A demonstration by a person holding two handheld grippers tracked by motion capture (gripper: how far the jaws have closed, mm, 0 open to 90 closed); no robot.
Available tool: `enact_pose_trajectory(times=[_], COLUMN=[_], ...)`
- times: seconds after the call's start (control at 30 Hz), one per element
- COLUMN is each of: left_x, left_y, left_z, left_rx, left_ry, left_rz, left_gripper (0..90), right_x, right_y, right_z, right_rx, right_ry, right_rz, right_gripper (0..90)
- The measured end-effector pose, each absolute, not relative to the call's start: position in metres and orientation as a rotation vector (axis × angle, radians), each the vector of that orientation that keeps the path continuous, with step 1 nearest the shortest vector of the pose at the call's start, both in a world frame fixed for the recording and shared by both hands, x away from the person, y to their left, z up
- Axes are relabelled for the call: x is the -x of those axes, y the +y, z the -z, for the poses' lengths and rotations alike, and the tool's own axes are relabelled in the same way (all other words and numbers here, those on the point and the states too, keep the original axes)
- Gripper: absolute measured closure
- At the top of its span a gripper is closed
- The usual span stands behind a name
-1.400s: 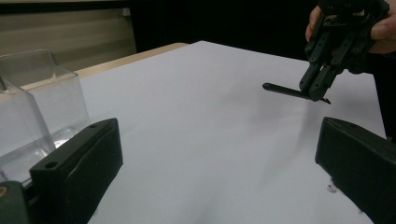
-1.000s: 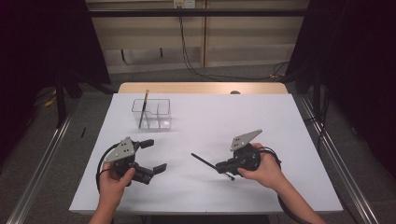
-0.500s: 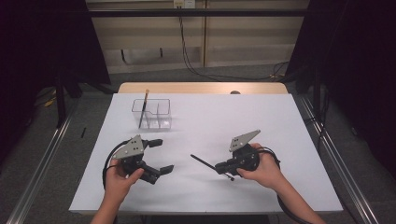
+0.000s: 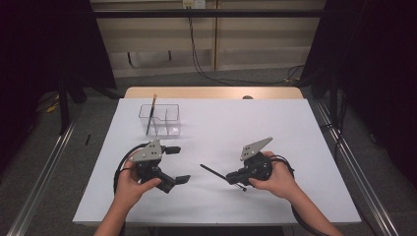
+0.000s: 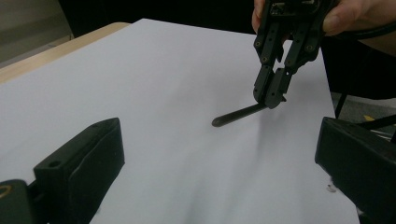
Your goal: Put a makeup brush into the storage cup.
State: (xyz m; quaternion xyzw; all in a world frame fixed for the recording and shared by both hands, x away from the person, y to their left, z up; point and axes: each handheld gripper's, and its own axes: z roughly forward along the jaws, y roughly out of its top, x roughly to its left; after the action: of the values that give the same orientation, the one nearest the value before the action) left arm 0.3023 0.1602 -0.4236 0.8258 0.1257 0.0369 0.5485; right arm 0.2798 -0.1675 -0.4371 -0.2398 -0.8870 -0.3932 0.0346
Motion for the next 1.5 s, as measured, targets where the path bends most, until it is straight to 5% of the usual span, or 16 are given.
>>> enact_pose_trajectory(times=[0.7, 1.27, 1.5], left_x=[-0.307, -0.309, -0.308], left_y=[0.131, 0.116, 0.113], left_z=[0.416, 0.405, 0.405], left_rx=[-2.180, -2.336, -2.353], left_ry=[0.254, 0.147, 0.118], left_rz=[-0.040, -0.053, -0.073], left_gripper=[3.4, 37.1, 38.8], right_x=[-0.282, -0.286, -0.286], right_y=[-0.161, -0.155, -0.153], right_z=[0.432, 0.427, 0.427], right_rx=[0.703, 0.680, 0.669], right_ry=[-2.766, -2.785, -2.792], right_rz=[1.152, 1.132, 1.113], right_gripper=[84.5, 84.5, 84.5])
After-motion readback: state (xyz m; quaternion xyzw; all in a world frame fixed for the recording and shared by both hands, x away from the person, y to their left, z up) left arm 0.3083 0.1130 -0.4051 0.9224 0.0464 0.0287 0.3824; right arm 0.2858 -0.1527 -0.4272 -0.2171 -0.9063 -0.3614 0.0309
